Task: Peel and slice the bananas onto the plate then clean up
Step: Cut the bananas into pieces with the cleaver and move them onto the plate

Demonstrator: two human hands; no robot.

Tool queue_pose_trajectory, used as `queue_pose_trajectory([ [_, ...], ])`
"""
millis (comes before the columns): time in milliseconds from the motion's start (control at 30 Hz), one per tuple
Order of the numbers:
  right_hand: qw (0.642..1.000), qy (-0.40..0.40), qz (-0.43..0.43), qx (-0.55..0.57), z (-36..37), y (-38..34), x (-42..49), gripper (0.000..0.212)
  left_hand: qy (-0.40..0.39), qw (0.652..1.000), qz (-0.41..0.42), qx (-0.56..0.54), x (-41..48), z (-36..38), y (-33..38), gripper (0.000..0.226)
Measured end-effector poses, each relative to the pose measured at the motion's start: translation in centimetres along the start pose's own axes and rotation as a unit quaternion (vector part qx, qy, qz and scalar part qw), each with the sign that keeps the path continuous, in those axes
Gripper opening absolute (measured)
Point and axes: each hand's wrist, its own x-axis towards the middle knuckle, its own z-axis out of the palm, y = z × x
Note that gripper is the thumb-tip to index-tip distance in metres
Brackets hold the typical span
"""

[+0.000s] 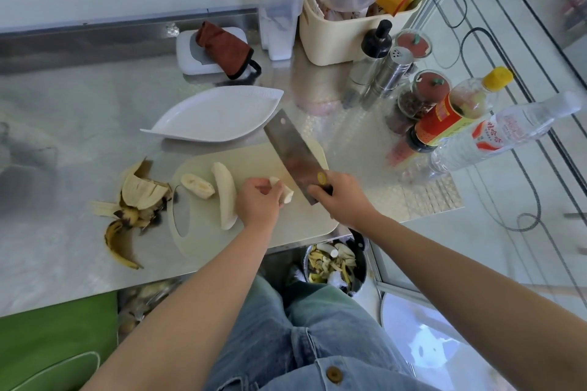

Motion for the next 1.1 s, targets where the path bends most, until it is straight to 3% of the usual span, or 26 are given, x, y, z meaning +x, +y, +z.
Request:
queue_pose_trajectory([
  [133, 0.997, 0.001, 0.069, 0.045, -0.8, 0.6, 0.6, 0.03, -0.019, 0.987, 0.084, 0.133, 0.0, -0.2, 0.3, 0.028],
  [333, 0.994, -0.015, 0.1, 0.049, -1.1, 1.3, 0.7, 0.03, -0.1, 0.894, 0.247, 0.359, -0.4, -0.5, 0.5, 0.067],
  [567, 0.991, -0.018, 0.115, 0.064, -1.4, 1.8, 1.2, 0.027, -0.114, 0.823, 0.343, 0.439, 1.1, -0.6, 0.9, 0.034],
  [833, 0.992, -0.006, 0.105, 0.071, -1.7, 2.3, 2.3, 0.031, -0.05, 0.854, 0.322, 0.404, 3.7, 0.4, 3.0, 0.03],
  [1000, 0.989, -0.013, 0.107, 0.1, -1.8, 2.9, 2.8, 0.032, -0.03, 0.892, 0.264, 0.366, 5.8, 0.6, 3.7, 0.029],
  [1100, 0.981, -0.042, 0.115, 0.15, -2.1, 2.7, 2.7, 0.03, -0.018, 0.93, 0.246, 0.271, 5.6, 0.6, 3.7, 0.019],
])
